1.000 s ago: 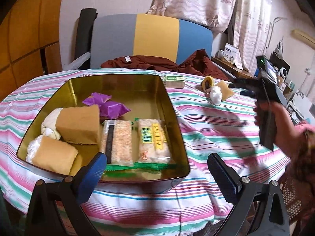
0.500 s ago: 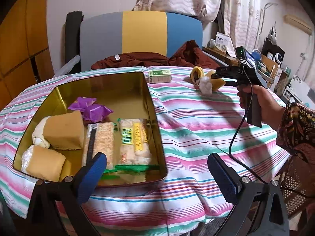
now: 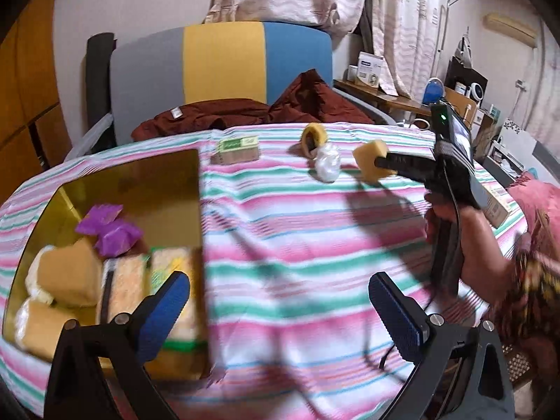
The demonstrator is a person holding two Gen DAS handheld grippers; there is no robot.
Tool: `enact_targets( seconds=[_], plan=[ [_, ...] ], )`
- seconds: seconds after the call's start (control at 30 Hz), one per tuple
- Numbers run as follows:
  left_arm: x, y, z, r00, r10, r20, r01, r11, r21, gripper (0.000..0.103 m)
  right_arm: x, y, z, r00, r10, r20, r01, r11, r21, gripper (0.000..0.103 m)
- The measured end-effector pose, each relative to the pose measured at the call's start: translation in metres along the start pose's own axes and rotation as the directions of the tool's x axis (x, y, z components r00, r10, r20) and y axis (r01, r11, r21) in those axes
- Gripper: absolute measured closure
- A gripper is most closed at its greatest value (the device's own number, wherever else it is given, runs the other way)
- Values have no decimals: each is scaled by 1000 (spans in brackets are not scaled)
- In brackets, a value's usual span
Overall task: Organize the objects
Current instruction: 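Grasp the other yellow sponge with the right gripper, then grasp the plastic-wrapped bundle with the left gripper while the right holds the sponge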
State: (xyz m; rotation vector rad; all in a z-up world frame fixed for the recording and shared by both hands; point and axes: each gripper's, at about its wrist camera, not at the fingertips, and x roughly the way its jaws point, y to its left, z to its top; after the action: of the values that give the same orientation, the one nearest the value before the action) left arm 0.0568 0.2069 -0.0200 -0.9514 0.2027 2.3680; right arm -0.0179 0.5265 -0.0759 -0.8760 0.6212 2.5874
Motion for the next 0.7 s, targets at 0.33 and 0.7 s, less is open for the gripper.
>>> enact_targets(
  seconds=[0.33,0.7],
  plan=[
    [66,-36,62,1000,23,-9,-23,998,50,0,-22,-19,-16,995,-55,80,50,996,70,69],
    [174,-45,96,983,116,-145,-108,992,67,0,-21,-25,-22,993,-76,91,68,994,84,69]
  ],
)
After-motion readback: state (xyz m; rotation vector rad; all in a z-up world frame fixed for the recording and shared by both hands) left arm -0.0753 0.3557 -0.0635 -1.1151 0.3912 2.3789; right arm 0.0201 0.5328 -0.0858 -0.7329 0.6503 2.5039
